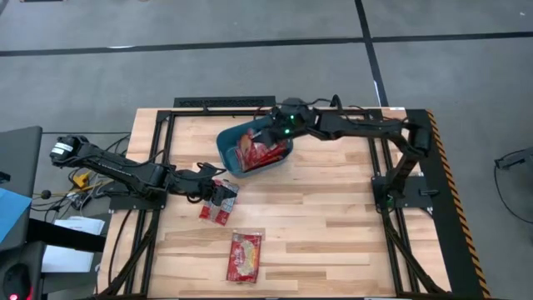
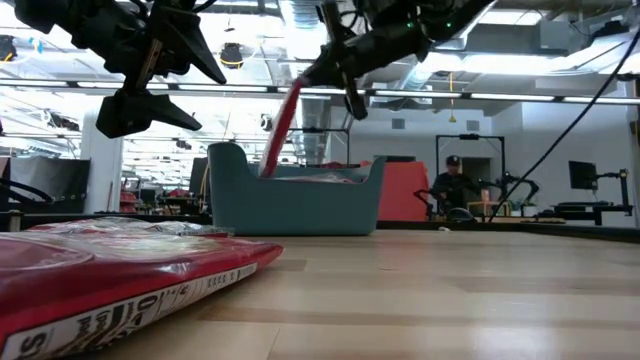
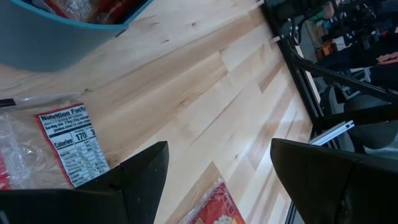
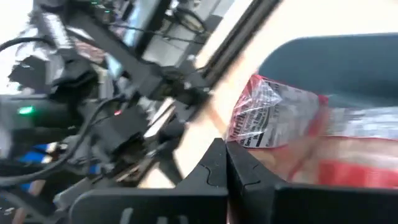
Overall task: Sort popcorn bags into baskets
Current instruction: Put the red popcorn bag into the blue bin
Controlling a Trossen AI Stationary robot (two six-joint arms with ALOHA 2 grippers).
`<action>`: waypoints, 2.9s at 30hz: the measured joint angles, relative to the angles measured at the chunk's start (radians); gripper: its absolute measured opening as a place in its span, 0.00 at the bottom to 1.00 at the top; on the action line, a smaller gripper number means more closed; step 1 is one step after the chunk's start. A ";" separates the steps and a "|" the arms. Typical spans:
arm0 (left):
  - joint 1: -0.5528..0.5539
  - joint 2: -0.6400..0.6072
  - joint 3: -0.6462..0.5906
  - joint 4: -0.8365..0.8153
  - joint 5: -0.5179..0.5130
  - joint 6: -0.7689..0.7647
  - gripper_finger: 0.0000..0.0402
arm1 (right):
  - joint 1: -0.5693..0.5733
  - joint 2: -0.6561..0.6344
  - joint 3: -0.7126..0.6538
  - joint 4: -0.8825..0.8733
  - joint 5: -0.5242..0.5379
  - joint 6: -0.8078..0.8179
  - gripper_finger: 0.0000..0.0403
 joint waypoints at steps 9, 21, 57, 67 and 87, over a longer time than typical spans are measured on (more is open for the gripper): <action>0.000 0.000 0.000 -0.004 -0.046 0.016 0.67 | -0.124 -0.030 0.001 -0.244 0.011 -0.101 0.02; 0.000 0.000 0.000 -0.004 -0.065 0.015 0.67 | -0.194 -0.018 0.000 -0.475 0.169 -0.303 0.06; -0.151 0.092 0.001 -0.585 -0.164 -0.355 0.67 | -0.127 -0.156 0.039 -0.495 0.164 -0.398 0.45; -0.152 0.268 0.000 -0.391 -0.099 -0.336 0.67 | -0.078 -0.152 0.039 -0.500 0.164 -0.400 0.43; -0.156 0.394 0.001 -0.223 -0.015 -0.329 0.02 | 0.007 -0.151 0.039 -0.526 0.139 -0.423 0.34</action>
